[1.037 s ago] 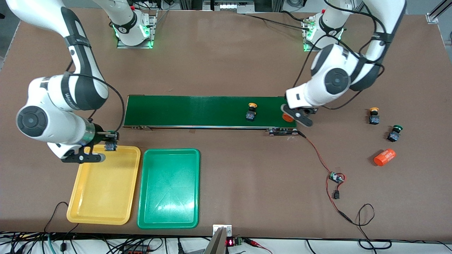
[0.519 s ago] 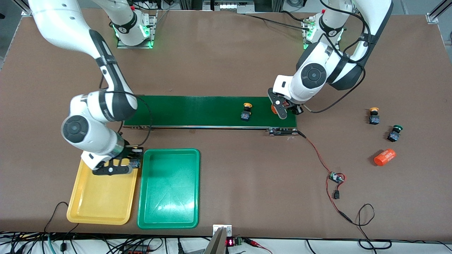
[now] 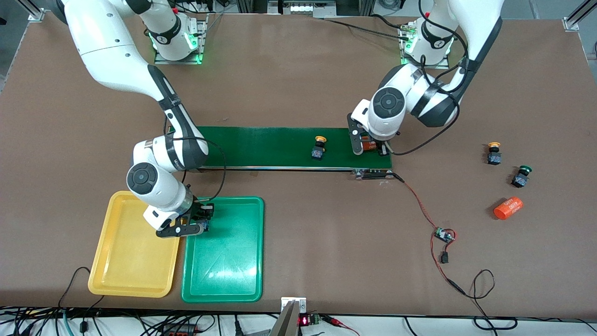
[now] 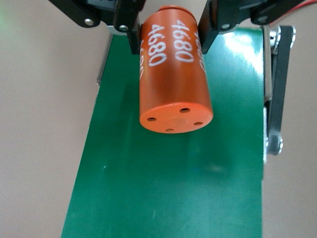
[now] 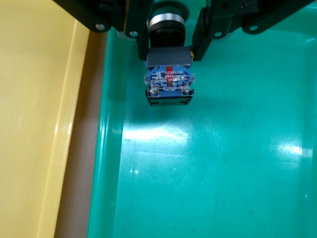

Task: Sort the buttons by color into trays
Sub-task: 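Release the button into the green tray while the left gripper places the cylinder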

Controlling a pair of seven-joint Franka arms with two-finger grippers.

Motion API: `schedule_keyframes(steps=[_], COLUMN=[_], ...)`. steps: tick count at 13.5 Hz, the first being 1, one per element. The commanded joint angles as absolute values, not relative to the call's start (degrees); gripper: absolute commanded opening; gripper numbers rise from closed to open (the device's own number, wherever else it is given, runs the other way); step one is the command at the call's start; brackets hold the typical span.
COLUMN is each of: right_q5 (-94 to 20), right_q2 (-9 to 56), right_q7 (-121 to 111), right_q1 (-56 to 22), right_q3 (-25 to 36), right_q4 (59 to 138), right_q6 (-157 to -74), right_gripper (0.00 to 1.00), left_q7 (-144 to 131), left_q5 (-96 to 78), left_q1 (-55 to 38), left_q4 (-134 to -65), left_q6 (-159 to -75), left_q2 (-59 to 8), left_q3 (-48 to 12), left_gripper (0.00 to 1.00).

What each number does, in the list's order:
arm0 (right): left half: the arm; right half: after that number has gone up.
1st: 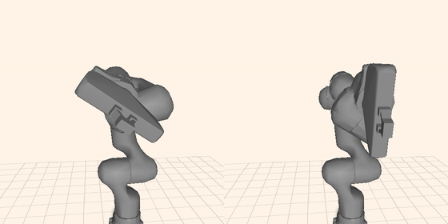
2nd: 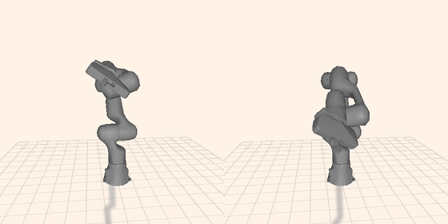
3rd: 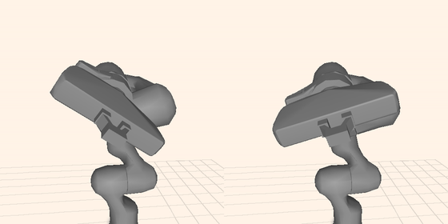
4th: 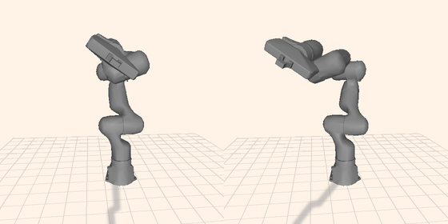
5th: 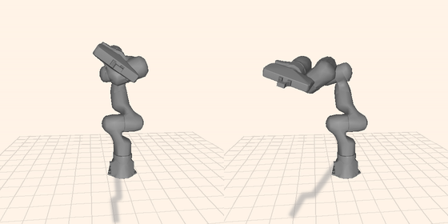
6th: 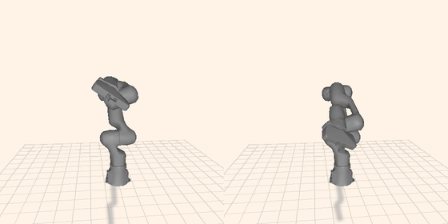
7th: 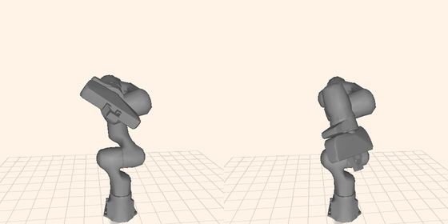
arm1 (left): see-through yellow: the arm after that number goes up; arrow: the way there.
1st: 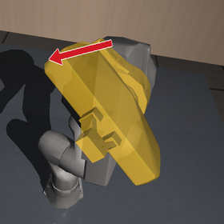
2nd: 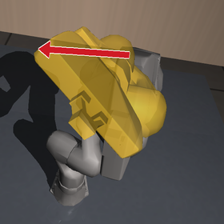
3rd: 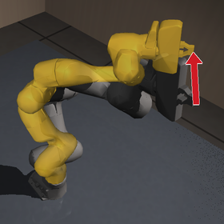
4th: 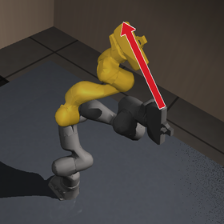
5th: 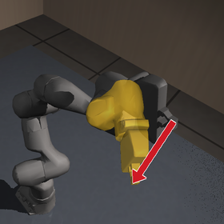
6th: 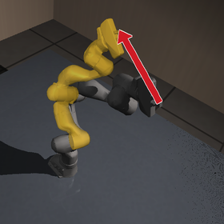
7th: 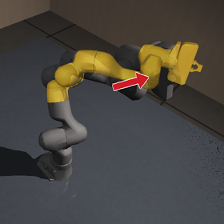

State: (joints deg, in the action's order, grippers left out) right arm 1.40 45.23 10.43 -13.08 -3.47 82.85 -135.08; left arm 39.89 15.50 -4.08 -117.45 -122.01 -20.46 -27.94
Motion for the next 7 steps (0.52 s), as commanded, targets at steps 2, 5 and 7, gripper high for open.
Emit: schedule_keyframes(steps=[2,5,7], right_q5=[1.76,1.41,1.23], right_q2=[45.26,45.53,45.53], right_q7=[10.02,10.28,10.37], right_q1=[-12.66,-12.57,-12.57], right_q3=[-3.43,-3.43,-3.43], right_q4=[81.91,81.91,81.91], right_q6=[-134.74,-134.74,-134.74], right_gripper=[0.4,0.59,0.59], left_q7=[40.96,41.13,41.13], left_q5=[18.89,18.81,18.55], left_q1=[-4.92,-4.83,-3.96], left_q4=[-117.51,-117.42,-116.9], left_q6=[-122.43,-122.26,-122.08], left_q2=[-21.44,-20.84,-18.47], left_q3=[-27.77,-27.77,-27.25], left_gripper=[0.33,1.0,1.0])
